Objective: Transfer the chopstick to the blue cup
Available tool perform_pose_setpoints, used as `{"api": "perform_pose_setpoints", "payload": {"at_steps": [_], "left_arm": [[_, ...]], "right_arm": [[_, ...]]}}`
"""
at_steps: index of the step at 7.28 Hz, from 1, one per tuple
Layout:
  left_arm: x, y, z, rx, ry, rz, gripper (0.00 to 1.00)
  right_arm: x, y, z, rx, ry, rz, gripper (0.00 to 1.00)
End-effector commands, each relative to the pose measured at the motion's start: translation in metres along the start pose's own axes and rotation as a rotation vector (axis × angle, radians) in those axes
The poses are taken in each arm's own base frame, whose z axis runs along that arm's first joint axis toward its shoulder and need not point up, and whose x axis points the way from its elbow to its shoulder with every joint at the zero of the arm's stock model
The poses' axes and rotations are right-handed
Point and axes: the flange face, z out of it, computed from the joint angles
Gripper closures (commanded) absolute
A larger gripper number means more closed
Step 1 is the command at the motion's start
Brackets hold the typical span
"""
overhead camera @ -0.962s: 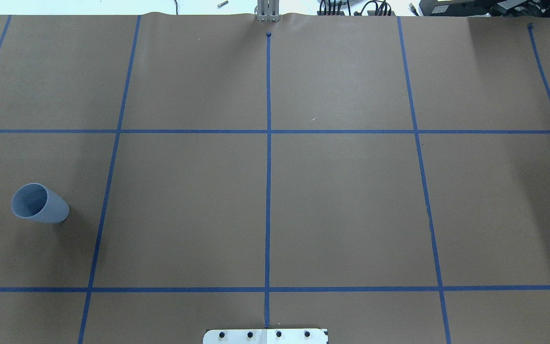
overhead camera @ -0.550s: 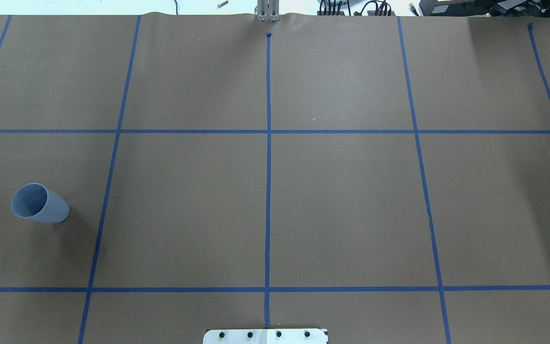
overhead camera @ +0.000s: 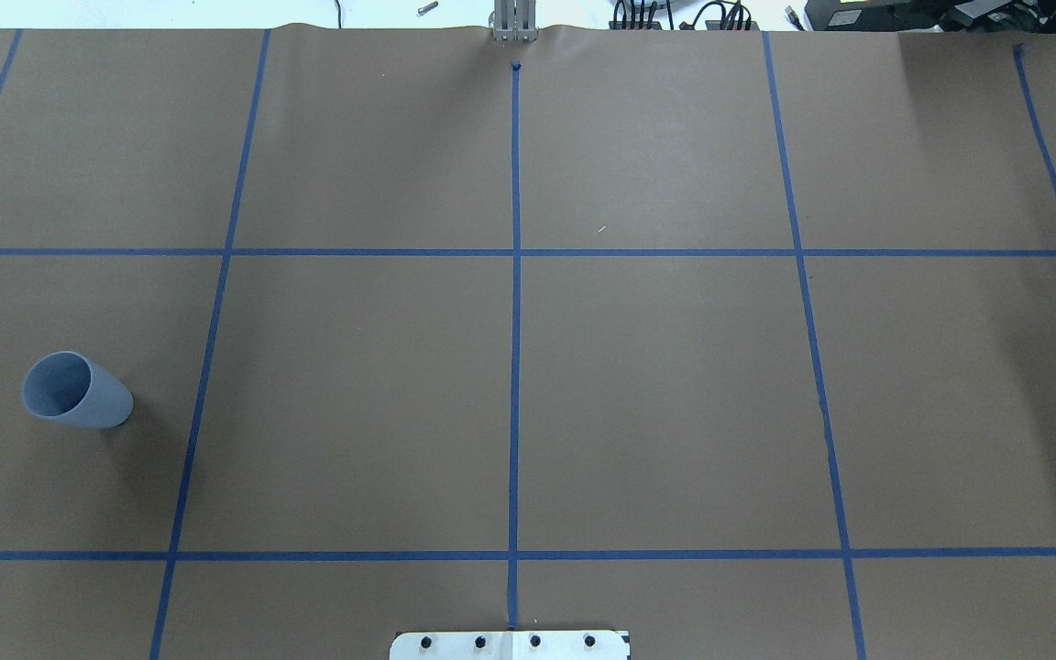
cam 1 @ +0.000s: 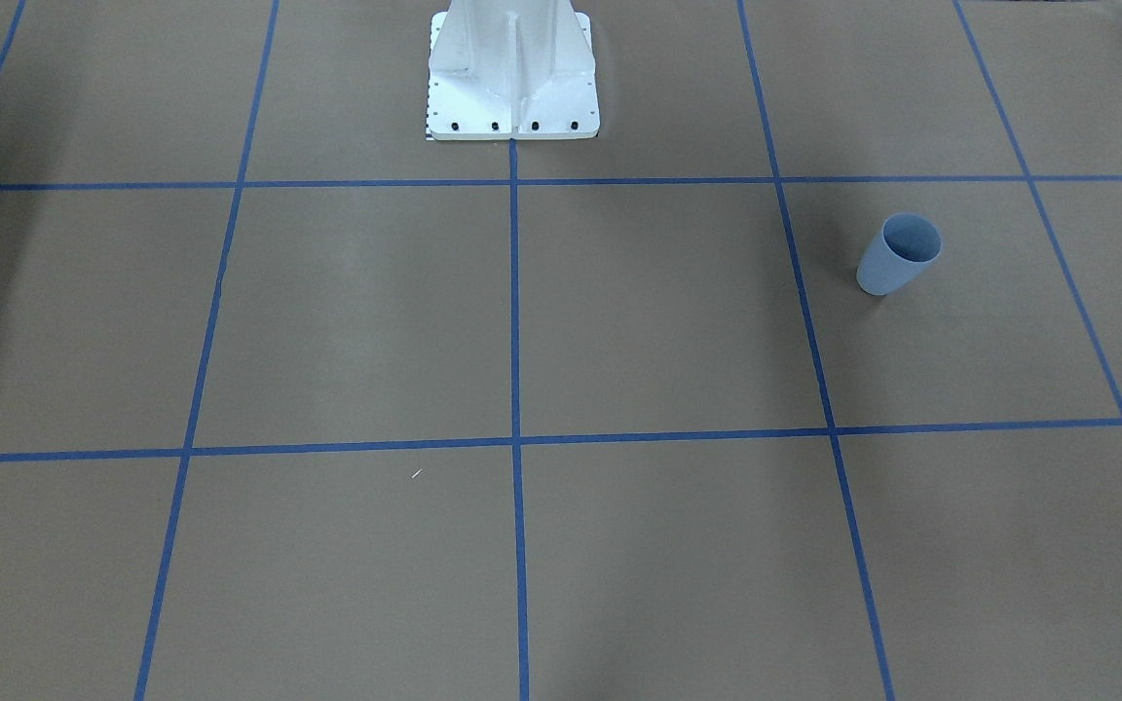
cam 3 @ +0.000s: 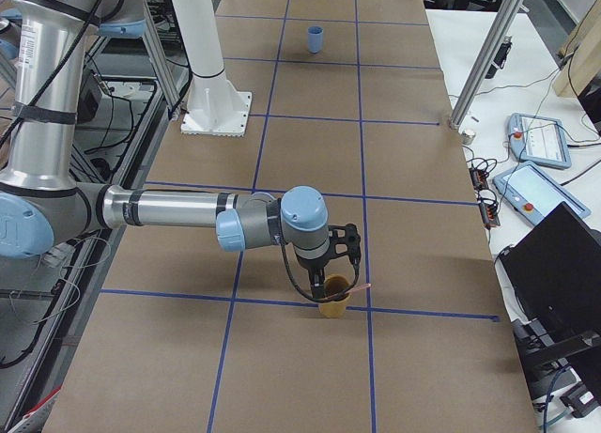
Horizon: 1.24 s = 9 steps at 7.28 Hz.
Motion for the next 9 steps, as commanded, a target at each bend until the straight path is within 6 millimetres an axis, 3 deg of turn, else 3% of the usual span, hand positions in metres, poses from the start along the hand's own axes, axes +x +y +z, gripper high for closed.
{"api": "perform_pose_setpoints", "payload": {"at_steps": [1, 2, 3, 4, 5, 6, 7, 9], "left_arm": [[0.031, 0.006, -0.007, 0.048, 0.05, -0.1, 0.02], [0.06, 0.0, 0.009, 0.062, 0.076, -0.1, 0.02], [0.075, 0.012, 0.029, 0.035, 0.091, -0.126, 0.02], [0.109, 0.011, 0.043, 0.01, 0.088, -0.199, 0.01], [0.155, 0.013, 0.069, -0.028, 0.066, -0.219, 0.02], [0.189, 0.028, 0.096, -0.068, 0.025, -0.185, 0.02], [0.21, 0.034, 0.116, -0.109, 0.035, -0.188, 0.02], [0.229, 0.053, 0.146, -0.171, 0.02, -0.15, 0.02]], "right_arm": [[-0.032, -0.022, -0.012, 0.049, -0.025, 0.043, 0.0], [-0.063, -0.035, -0.009, 0.043, -0.038, 0.065, 0.0], [-0.094, -0.046, 0.001, 0.027, -0.044, 0.092, 0.0], [-0.114, -0.054, 0.008, 0.022, -0.033, 0.109, 0.0], [-0.136, -0.055, 0.014, 0.019, -0.02, 0.124, 0.0], [-0.15, -0.055, 0.02, 0.014, -0.012, 0.133, 0.0], [-0.152, -0.055, 0.021, 0.011, -0.012, 0.131, 0.0], [-0.154, -0.056, 0.023, 0.008, -0.013, 0.128, 0.0]]}}
